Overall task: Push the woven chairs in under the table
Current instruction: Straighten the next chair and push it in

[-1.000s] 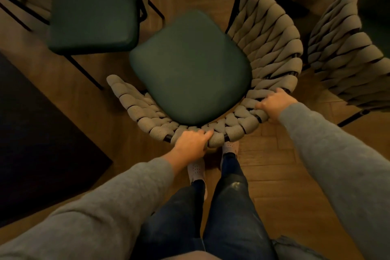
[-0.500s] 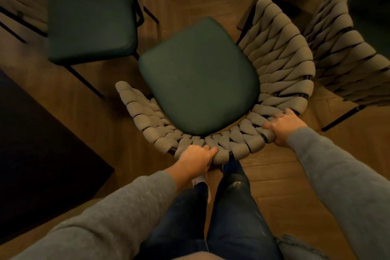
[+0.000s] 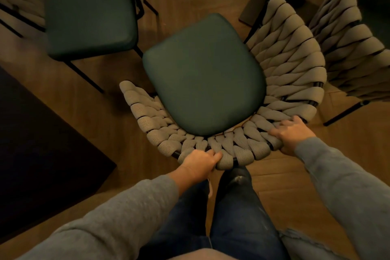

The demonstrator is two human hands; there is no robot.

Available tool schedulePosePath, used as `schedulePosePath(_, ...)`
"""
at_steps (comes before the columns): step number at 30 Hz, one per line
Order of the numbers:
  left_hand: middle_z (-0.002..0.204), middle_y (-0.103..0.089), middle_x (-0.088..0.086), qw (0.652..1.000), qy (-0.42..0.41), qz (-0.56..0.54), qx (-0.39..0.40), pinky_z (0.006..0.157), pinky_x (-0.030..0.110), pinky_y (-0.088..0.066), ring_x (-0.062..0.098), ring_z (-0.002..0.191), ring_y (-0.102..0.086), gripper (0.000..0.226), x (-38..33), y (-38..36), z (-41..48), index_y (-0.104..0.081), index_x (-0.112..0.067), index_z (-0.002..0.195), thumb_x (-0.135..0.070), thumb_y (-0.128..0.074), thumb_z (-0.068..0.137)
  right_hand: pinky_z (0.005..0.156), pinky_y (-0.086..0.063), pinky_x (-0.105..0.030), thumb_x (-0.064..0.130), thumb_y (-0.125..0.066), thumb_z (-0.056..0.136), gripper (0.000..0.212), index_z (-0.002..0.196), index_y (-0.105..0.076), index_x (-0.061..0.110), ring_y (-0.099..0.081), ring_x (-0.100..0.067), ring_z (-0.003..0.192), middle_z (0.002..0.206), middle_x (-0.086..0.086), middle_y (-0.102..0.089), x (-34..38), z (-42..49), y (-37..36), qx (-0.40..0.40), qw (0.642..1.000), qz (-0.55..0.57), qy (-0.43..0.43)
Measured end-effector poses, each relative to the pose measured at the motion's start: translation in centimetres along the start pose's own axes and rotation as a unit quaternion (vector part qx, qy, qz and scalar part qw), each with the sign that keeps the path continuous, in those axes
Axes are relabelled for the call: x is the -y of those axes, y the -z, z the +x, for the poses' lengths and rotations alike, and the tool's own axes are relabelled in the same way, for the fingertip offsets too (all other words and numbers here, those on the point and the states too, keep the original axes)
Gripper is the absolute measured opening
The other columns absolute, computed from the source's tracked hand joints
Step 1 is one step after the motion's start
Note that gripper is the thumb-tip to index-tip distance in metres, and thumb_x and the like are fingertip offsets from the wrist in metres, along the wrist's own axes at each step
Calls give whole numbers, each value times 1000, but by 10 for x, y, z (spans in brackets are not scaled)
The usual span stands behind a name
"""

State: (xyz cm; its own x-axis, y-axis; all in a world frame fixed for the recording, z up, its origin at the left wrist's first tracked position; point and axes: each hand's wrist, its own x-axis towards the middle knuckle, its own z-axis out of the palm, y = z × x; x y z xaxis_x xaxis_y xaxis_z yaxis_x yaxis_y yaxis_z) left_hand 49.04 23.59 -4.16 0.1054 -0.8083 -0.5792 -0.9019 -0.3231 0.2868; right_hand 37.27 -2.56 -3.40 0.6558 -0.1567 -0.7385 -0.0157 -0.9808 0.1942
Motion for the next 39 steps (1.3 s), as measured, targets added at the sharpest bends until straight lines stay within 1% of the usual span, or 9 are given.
schedulePosePath(5,135,-48,10,1000,-7,8,6,76,38,-49,29,98,-61,53,7,-2,3,-30,-14,145,-29,-47,98,103,-29,-39,39,-50,91,47,137,-43,34,-44,-20,126,133,5,-53,-10,9,4,9,999,-16,47)
schedulePosePath(10,134,-48,9,1000,25,11,0,76,35,-47,27,101,-60,58,3,4,2,-27,-18,147,-34,-51,96,116,-18,-45,42,-49,91,58,147,-32,40,-32,-20,140,149,5,-40,-36,20,11,20,997,-5,69)
schedulePosePath(15,121,-58,3,999,31,9,-33,77,33,-46,22,99,-60,65,-1,9,13,-31,-26,143,-53,-53,89,110,-27,-46,47,-48,89,43,132,-51,42,-49,-23,123,130,5,-58,-28,21,9,31,997,-26,60)
schedulePosePath(19,113,-62,2,999,8,38,-10,77,34,-52,21,95,-61,59,-11,2,17,-32,-27,142,-51,-51,91,110,-27,-46,44,-47,90,42,131,-53,39,-50,-25,121,129,2,-59,-27,11,1,27,998,-24,48)
schedulePosePath(23,108,-64,3,999,-9,33,20,76,34,-53,21,90,-63,48,-30,-11,7,-41,-24,133,-42,-54,91,114,-20,-49,43,-44,93,46,138,-45,40,-46,-26,127,137,2,-54,-12,-12,-21,48,998,-7,49)
schedulePosePath(26,108,-64,5,997,-40,50,33,78,36,-52,23,92,-63,46,-33,-13,6,-44,-21,132,-39,-55,91,117,-15,-48,43,-43,96,49,144,-37,41,-41,-24,134,143,3,-49,-5,-28,-35,51,998,26,35)
schedulePosePath(29,109,-64,5,995,-57,67,42,82,37,-52,23,95,-63,43,-34,-10,5,-46,-19,130,-38,-55,92,118,-15,-48,44,-42,95,49,144,-37,42,-43,-22,132,142,4,-50,-2,-34,-47,46,997,48,31)
schedulePosePath(34,110,-64,4,991,-66,105,51,77,34,-51,23,95,-63,44,-19,6,18,-44,-21,132,-37,-55,93,115,-20,-47,44,-44,94,45,139,-45,41,-48,-21,127,135,4,-56,-8,-27,-42,38,997,66,24)
schedulePosePath(39,122,-60,5,986,-39,154,58,87,36,-51,24,107,-60,51,10,35,36,-36,-23,140,-32,-56,94,108,-32,-41,41,-47,93,39,131,-53,37,-52,-22,122,129,1,-60,-15,-9,-18,-5,995,98,10)
